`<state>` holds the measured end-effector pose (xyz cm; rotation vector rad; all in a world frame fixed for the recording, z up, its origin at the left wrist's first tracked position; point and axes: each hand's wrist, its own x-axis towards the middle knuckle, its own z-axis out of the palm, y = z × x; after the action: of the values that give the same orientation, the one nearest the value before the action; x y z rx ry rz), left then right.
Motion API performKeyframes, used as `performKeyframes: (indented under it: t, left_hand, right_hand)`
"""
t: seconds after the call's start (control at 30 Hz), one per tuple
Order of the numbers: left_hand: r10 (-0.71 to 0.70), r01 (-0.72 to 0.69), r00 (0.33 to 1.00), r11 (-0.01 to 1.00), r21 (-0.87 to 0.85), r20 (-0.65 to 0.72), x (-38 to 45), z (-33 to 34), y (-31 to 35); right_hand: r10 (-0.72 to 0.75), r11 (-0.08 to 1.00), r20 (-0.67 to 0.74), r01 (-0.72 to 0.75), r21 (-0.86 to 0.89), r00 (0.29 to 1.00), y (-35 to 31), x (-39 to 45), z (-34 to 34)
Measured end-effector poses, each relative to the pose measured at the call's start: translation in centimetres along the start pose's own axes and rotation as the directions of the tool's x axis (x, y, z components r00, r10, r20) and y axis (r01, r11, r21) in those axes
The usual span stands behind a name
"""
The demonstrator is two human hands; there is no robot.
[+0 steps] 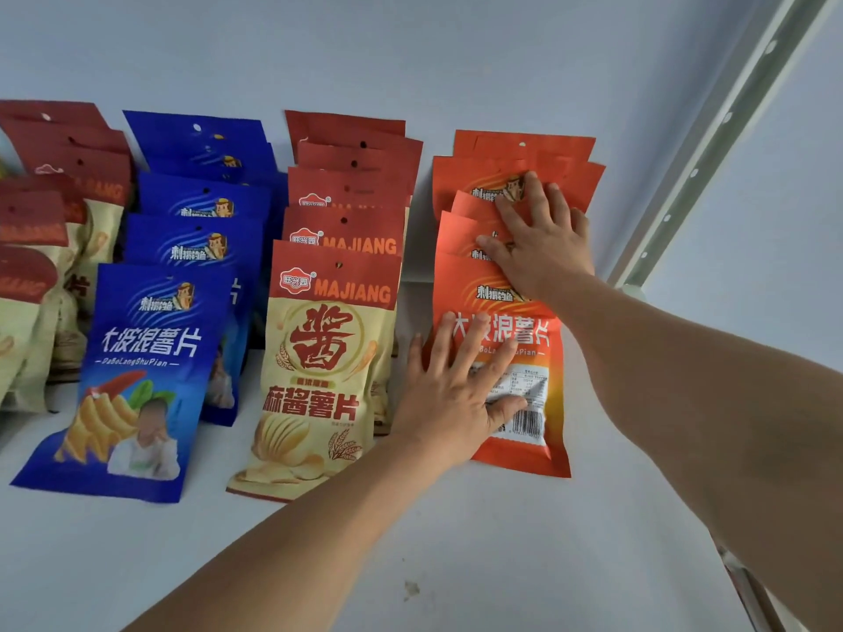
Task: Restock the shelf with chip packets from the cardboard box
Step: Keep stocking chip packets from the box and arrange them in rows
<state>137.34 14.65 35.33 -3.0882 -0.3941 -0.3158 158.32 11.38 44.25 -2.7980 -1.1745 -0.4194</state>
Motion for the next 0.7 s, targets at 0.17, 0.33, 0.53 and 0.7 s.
performKeyframes:
  t: [0.17,0.33,0.53,0.7]
  left_hand:
    - [0.012,-0.012,1.0,1.0,-0.001,0.017,-0.2,-1.1,0.3]
    - [-0.008,0.009,0.999,1.0,-0.013,0.04,-0.2,-2.1,0.3]
    - [-0.049,0.046,0.998,0.997,-0.057,-0.041,-1.9,-4.8,1.4]
    - [-0.01,0.015,0.987,0.999,0.033,-0.162,-8.0,-7.8,3.0]
  right_hand:
    - [0.037,0.999,-0.045,-0.039,-0.035,0.998,-0.9,-2.2,-1.5]
    - [0.093,0.995,-0.047,-0.095,-0.034,0.995,-0.6,-7.4,-1.8]
    - [0.03,0.999,-0.017,-0.031,-0.019,0.999,-0.8,-15.6,-3.3]
    - [-0.107,0.989,-0.024,0.104,-0.102,0.994,-1.8,-22.8,-4.9]
